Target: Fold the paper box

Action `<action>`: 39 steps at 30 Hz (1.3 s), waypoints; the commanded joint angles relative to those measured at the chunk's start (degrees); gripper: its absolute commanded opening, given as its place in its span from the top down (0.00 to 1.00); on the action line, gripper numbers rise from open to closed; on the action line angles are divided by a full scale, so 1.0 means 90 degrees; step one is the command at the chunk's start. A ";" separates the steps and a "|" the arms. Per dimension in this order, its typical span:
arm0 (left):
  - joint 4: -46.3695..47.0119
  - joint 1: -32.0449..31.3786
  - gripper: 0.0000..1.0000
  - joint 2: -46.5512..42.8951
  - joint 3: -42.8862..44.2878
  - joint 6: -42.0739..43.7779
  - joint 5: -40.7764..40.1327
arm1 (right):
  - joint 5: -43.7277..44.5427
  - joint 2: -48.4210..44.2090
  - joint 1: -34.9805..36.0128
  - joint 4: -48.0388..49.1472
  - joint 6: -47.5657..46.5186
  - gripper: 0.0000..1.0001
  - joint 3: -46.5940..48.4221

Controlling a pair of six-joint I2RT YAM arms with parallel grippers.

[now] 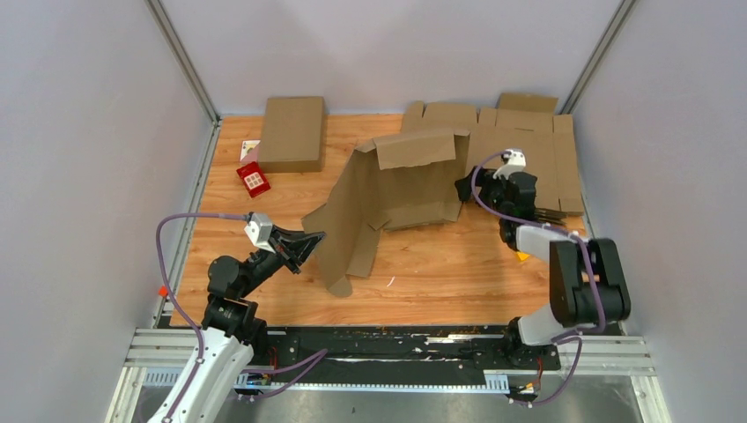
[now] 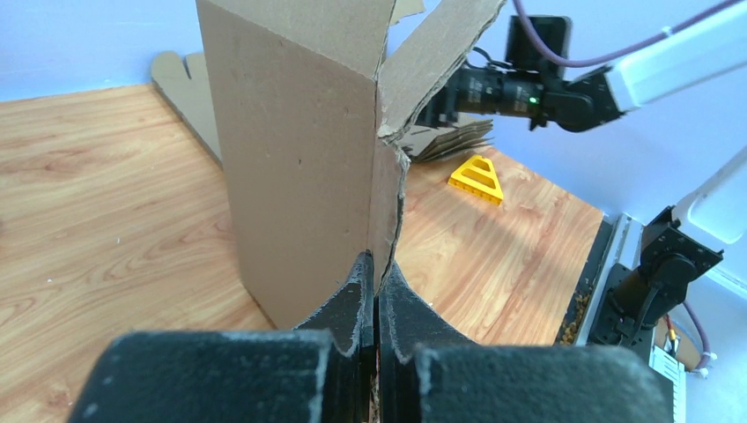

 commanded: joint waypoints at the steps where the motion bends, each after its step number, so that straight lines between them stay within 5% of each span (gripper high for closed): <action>1: 0.0035 -0.0037 1.00 -0.0045 0.0030 0.0045 -0.0001 | -0.1690 0.0984 -0.0008 0.1592 -0.0206 0.13 0.0637; 4: 0.0050 -0.0037 1.00 -0.0043 0.0016 0.0030 -0.0002 | -0.2202 0.1506 -0.0008 0.2453 -0.0149 0.17 0.0665; 11: 0.0064 -0.0037 1.00 -0.0027 0.0021 0.0018 0.0002 | -0.2476 0.1559 0.0267 0.2640 -0.0116 0.34 0.0513; 14: 0.0073 -0.0038 1.00 -0.0018 0.0015 0.0022 0.0013 | -0.2210 0.1128 0.0573 0.2295 -0.0327 0.44 0.0247; 27: 0.0113 -0.0037 1.00 0.0010 -0.0004 0.0019 0.0010 | -0.0834 -0.0081 0.1603 -0.0055 -0.0783 0.55 0.0379; 39: 0.0152 -0.0037 1.00 0.0061 -0.0028 0.0023 -0.0001 | -0.0086 0.0501 0.1720 0.0085 -0.1121 0.42 0.0395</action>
